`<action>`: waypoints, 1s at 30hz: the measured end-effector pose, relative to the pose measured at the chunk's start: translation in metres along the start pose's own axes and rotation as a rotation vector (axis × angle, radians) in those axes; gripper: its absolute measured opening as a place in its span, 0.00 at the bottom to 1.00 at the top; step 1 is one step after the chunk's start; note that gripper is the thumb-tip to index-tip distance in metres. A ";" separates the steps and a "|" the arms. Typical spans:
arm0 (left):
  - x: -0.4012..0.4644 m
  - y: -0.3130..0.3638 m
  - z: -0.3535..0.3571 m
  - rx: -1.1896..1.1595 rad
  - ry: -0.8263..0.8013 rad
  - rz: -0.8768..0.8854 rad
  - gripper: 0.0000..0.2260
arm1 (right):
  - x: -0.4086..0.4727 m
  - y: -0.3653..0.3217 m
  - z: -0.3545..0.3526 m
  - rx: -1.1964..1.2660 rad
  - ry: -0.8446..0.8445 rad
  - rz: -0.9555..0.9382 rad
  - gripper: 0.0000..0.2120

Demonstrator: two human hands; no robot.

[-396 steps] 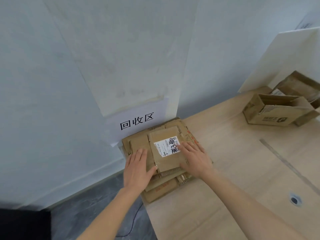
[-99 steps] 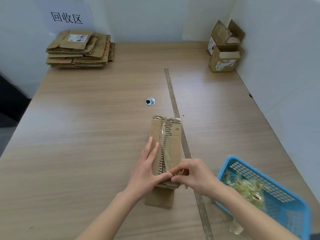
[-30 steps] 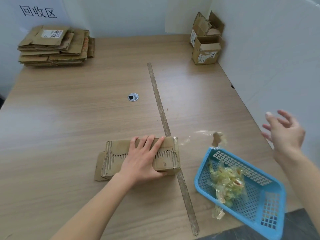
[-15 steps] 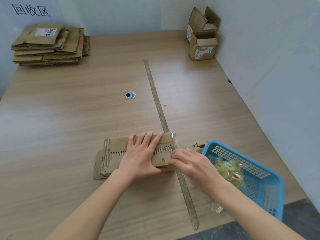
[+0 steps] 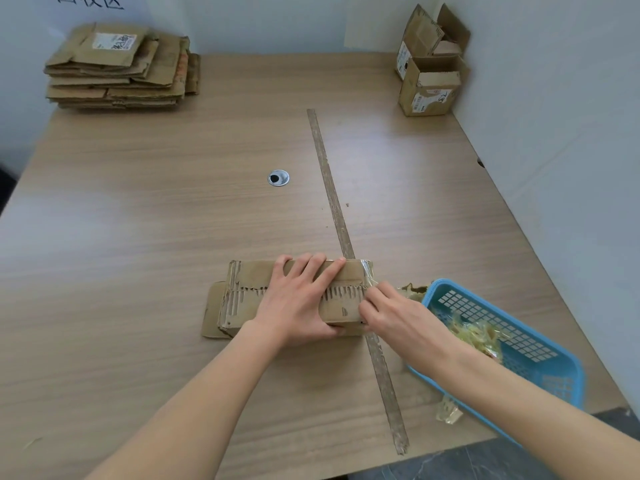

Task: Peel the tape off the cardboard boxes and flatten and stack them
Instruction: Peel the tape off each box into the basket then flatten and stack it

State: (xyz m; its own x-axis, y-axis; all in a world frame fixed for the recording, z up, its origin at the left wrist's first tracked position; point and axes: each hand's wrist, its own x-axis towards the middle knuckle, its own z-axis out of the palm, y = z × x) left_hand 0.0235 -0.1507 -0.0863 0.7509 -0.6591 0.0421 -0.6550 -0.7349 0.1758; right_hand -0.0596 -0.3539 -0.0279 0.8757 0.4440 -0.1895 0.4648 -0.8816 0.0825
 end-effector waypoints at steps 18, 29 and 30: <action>0.016 -0.006 0.001 -0.034 -0.032 -0.081 0.53 | -0.022 -0.037 0.060 0.918 0.334 0.818 0.24; 0.015 -0.005 0.002 -0.031 -0.017 -0.078 0.54 | -0.008 -0.050 0.048 0.919 0.407 0.888 0.07; 0.015 -0.005 0.001 -0.025 -0.025 -0.079 0.54 | -0.014 -0.044 0.043 1.028 0.408 0.890 0.09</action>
State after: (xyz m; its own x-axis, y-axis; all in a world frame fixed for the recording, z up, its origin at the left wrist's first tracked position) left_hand 0.0377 -0.1573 -0.0876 0.7974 -0.6034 0.0023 -0.5913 -0.7806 0.2023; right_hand -0.0975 -0.3285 -0.0714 0.8790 -0.4537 -0.1467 -0.3988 -0.5310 -0.7476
